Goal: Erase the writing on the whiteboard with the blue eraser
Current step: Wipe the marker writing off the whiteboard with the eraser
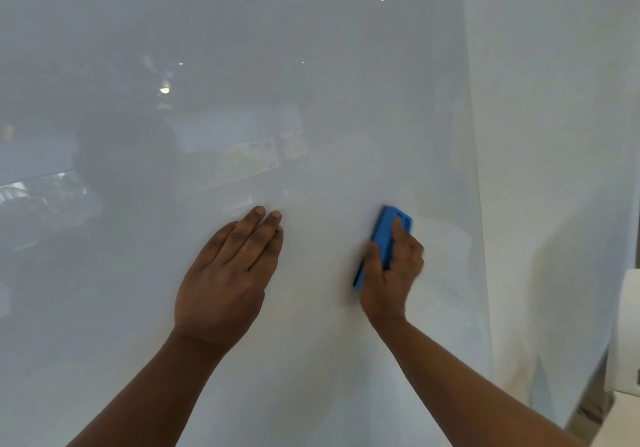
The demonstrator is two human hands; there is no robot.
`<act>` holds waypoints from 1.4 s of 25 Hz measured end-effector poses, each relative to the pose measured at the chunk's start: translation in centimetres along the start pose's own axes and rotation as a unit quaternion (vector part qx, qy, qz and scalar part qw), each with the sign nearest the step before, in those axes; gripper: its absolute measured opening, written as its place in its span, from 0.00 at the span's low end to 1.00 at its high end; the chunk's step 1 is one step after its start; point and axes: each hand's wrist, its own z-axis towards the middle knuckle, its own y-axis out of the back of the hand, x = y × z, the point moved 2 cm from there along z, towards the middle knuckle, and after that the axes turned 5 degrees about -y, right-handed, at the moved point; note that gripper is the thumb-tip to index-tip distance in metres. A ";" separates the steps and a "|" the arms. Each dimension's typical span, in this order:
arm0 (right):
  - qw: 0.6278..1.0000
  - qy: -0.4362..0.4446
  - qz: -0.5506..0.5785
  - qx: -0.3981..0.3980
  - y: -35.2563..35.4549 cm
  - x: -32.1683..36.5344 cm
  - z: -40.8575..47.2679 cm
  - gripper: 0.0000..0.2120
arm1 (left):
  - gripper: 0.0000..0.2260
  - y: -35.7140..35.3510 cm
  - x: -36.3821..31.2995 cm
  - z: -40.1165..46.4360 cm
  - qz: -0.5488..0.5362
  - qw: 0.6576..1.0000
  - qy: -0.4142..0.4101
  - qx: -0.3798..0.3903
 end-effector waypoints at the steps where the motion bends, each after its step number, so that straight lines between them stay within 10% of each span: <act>1: 0.998 -0.061 -0.005 -0.035 0.9 -1.8 -0.2 0.29 | 0.26 0.1 0.0 0.0 0.001 1.000 0.002 0.000; 5: 0.954 -0.283 0.001 -0.094 2.1 -3.7 -0.6 0.26 | 0.26 -0.1 -0.2 -0.1 0.000 1.000 0.002 -0.001; 11: 0.999 0.029 -0.002 -0.026 -0.2 1.3 1.8 0.28 | 0.26 -0.1 -0.1 -0.1 0.007 1.000 0.004 0.000; 16: 0.985 -0.135 0.005 -0.103 -1.4 2.5 1.3 0.31 | 0.26 0.0 -0.4 0.0 -0.007 1.000 0.017 0.012; 22: 0.932 0.314 -0.138 0.120 0.0 1.5 -6.8 0.32 | 0.29 0.1 -0.5 -0.4 -0.005 0.999 0.042 0.021; 28: 0.994 -0.072 0.005 -0.084 -0.3 3.2 5.9 0.31 | 0.29 0.9 0.2 0.4 -0.031 0.992 0.116 0.027; 35: 0.929 0.363 0.038 0.063 -8.4 21.3 4.7 0.22 | 0.22 1.5 2.9 1.8 0.035 0.998 0.052 0.029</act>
